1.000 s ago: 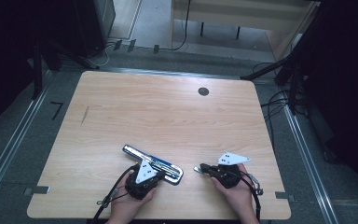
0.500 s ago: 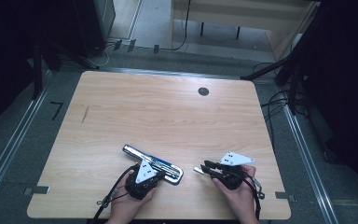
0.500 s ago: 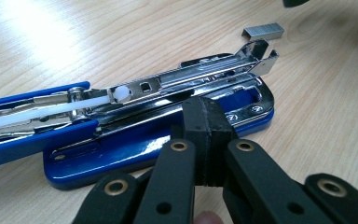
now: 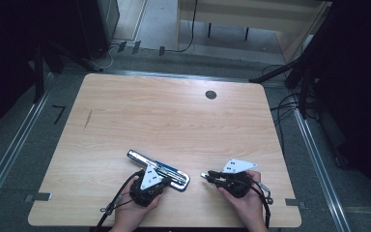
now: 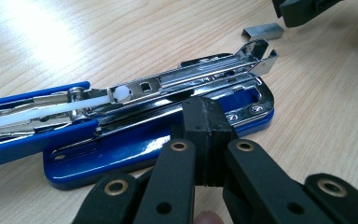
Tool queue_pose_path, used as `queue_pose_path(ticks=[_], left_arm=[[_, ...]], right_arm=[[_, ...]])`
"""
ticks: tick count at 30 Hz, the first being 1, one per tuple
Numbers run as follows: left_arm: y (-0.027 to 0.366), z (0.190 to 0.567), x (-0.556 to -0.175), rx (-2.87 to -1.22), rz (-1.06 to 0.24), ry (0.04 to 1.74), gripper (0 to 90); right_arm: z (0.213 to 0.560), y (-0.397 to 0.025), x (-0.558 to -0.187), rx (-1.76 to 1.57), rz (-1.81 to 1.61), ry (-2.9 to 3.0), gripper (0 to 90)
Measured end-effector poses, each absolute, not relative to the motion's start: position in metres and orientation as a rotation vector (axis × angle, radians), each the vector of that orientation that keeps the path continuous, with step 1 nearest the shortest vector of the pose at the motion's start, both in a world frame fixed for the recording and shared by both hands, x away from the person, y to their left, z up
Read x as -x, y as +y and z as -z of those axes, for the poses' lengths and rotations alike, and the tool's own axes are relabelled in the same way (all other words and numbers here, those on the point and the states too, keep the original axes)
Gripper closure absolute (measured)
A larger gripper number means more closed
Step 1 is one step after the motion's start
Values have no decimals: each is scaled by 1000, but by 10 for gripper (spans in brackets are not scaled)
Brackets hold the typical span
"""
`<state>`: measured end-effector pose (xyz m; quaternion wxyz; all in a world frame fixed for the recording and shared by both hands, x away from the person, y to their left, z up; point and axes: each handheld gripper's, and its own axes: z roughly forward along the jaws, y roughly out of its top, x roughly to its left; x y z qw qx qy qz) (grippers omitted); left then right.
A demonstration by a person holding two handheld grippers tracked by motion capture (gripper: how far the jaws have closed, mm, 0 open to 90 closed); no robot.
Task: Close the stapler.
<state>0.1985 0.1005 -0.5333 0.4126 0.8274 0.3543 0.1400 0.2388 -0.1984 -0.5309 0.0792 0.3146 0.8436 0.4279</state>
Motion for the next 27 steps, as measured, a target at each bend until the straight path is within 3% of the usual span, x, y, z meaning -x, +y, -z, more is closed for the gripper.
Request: queue_pose_path(ticks=[27], left_arm=[[101,533,-199,-2081,-350,892,900]], right_arm=[[540,-197,-245,-898,-1207,2565,730]])
